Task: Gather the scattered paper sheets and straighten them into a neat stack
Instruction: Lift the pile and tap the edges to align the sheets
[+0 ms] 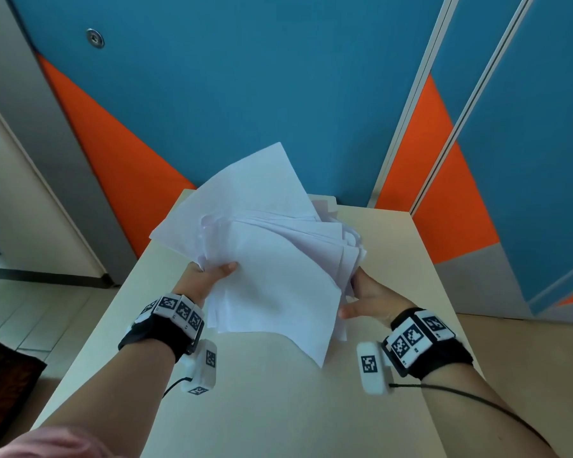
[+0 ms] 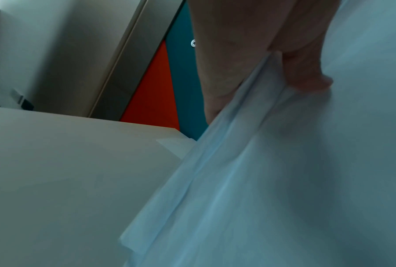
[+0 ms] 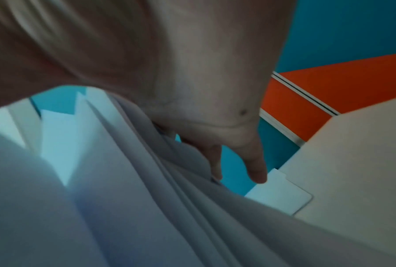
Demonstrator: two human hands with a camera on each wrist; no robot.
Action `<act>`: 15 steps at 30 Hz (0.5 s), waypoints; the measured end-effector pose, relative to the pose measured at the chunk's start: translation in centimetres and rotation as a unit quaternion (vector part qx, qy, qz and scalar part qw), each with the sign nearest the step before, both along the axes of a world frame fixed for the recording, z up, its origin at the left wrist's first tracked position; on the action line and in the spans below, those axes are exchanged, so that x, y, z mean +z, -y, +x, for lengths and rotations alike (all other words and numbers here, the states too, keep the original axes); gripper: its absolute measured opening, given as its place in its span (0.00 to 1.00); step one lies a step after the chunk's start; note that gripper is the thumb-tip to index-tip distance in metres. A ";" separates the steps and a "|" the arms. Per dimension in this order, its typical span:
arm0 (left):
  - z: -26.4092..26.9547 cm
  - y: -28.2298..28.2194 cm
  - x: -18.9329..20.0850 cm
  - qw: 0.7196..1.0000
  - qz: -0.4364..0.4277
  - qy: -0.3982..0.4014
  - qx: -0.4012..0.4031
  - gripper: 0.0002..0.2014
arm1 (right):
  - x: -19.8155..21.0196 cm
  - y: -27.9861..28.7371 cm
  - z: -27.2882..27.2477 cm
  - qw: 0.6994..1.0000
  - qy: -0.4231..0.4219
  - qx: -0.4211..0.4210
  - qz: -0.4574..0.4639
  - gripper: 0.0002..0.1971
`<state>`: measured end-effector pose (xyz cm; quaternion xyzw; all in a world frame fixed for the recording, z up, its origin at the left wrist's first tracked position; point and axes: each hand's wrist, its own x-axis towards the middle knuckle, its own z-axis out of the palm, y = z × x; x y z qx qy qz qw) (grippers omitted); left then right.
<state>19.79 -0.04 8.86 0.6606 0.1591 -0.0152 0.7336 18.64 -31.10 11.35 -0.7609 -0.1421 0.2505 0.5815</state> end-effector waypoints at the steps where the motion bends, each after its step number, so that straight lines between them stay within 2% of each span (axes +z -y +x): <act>1: -0.1 0.1 0.1 1.000 0.006 -0.002 0.002 0.45 | -0.1 0.0 -0.2 1.000 0.013 0.000 -0.024 0.66; 3: 0.0 0.1 -0.2 1.000 0.014 -0.006 0.000 0.46 | -0.7 -0.1 -0.7 0.998 0.030 -0.028 -0.054 0.62; 4: 0.0 0.0 -0.3 1.000 0.021 -0.010 -0.008 0.46 | -0.9 -0.5 -1.0 0.996 0.035 -0.068 -0.053 0.58; 7: -0.3 0.0 -0.1 0.998 0.008 -0.011 -0.054 0.45 | -1.4 -1.5 -0.9 0.973 0.046 -0.225 0.022 0.45; 10: -0.5 -0.3 0.0 0.993 -0.031 0.006 -0.115 0.44 | -0.8 -1.5 0.4 0.969 0.013 -0.218 0.117 0.47; 13: -0.5 -0.7 0.1 0.984 -0.049 0.023 -0.170 0.44 | 0.1 -0.9 1.5 0.977 -0.016 -0.177 0.119 0.48; 15: -0.5 -1.0 0.1 0.981 -0.050 0.015 -0.187 0.43 | -0.2 -0.8 2.0 0.977 -0.016 -0.181 0.113 0.53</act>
